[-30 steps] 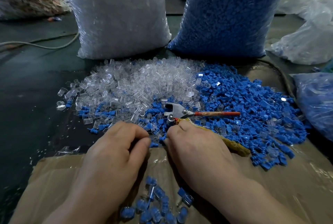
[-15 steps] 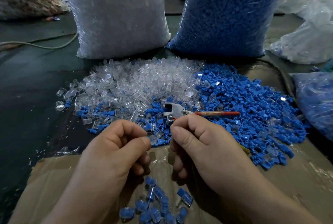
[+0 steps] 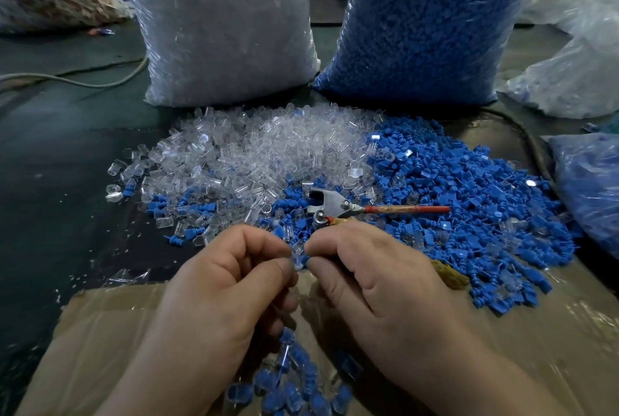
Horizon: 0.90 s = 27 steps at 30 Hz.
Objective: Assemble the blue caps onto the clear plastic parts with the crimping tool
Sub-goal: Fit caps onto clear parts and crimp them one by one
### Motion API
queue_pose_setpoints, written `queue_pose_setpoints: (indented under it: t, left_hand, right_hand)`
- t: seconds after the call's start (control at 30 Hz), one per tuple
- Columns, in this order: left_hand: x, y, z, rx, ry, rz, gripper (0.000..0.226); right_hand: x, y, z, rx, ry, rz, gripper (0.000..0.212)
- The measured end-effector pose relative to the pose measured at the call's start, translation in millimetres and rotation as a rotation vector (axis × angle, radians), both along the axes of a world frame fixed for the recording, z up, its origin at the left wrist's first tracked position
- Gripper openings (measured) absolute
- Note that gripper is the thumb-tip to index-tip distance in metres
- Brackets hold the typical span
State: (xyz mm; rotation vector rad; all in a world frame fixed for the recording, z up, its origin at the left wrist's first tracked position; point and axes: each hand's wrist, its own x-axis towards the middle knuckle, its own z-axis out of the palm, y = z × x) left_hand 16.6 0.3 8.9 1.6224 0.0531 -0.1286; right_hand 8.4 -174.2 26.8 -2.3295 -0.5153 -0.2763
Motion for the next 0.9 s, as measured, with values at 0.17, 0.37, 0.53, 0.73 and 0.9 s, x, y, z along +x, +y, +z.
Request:
queue_pose_setpoints:
  t: [0.17,0.37,0.53,0.73,0.9]
  left_hand:
    - [-0.8,1.6,-4.1,0.067,-0.084,-0.013,0.01]
    - [-1.0,2.3,-0.2,-0.05,-0.095,-0.088,0.021]
    - [1.3,4.3,-1.0,-0.026,-0.111,-0.115,0.035]
    - [4.0,5.2,-3.8,-0.028,-0.095,-0.026,0.031]
    - [4.5,8.0,-1.0,-0.022,-0.065,0.002,0.033]
  right_hand:
    - [-1.2,1.3,2.3,-0.03,-0.017,0.058,0.025]
    - [-1.8,1.4,1.3,-0.058,-0.078,0.056,0.026]
    - [0.6,-0.4,0.5,-0.079,-0.114,0.065,0.024]
    - [10.3,-17.3,1.7,-0.441,-0.054,-0.218,0.054]
    - [26.4,-43.7,-2.5,-0.731,0.189,-0.32,0.076]
